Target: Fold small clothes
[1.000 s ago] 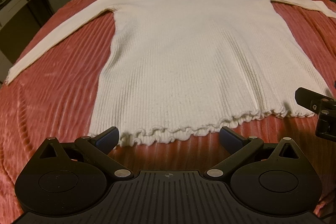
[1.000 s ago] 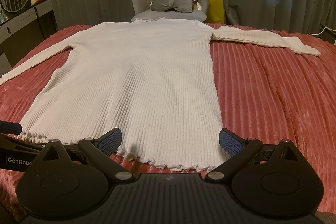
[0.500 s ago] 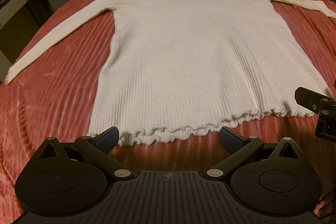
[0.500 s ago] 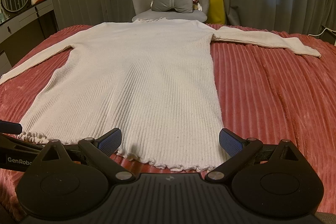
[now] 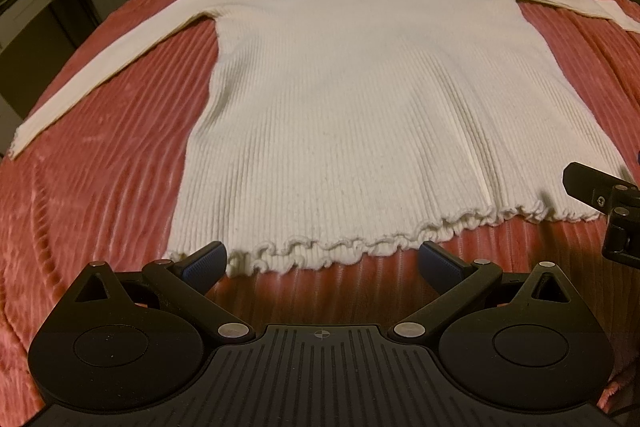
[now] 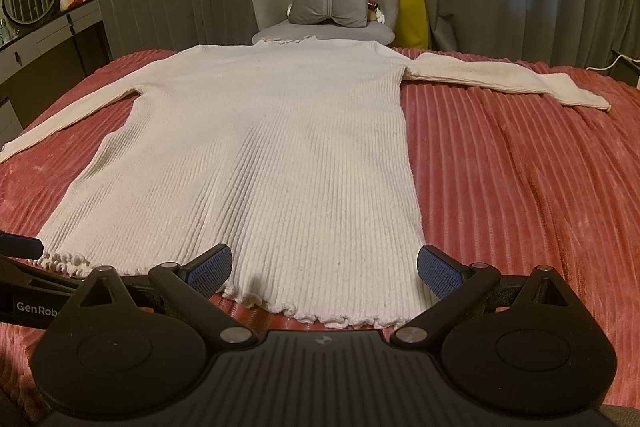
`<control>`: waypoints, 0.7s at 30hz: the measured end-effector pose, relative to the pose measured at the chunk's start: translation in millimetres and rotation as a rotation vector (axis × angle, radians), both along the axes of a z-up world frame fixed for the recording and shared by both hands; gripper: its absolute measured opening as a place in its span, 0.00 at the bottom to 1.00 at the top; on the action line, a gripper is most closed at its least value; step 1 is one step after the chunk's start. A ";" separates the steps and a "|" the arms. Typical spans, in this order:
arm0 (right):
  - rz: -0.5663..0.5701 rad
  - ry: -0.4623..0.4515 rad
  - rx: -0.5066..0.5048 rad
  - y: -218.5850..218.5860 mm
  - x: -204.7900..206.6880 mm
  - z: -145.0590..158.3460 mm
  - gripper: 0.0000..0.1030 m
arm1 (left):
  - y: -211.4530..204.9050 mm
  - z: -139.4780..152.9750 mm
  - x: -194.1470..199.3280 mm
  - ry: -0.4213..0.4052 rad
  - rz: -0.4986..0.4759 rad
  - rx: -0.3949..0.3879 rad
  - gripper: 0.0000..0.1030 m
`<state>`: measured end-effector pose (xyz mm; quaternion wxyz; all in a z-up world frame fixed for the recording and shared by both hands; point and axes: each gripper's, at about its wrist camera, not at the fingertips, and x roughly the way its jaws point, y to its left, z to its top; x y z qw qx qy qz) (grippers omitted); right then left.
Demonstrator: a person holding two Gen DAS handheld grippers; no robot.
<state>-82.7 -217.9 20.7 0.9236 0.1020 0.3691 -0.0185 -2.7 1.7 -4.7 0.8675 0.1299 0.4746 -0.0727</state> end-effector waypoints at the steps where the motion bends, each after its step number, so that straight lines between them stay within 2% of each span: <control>1: 0.000 0.001 0.000 -0.2 0.1 0.0 0.96 | 0.0 0.0 0.0 0.000 0.000 0.000 1.00; 21: -0.002 -0.001 -0.003 -0.2 -0.2 0.2 0.96 | -2.1 1.0 2.4 0.010 -0.007 0.007 1.00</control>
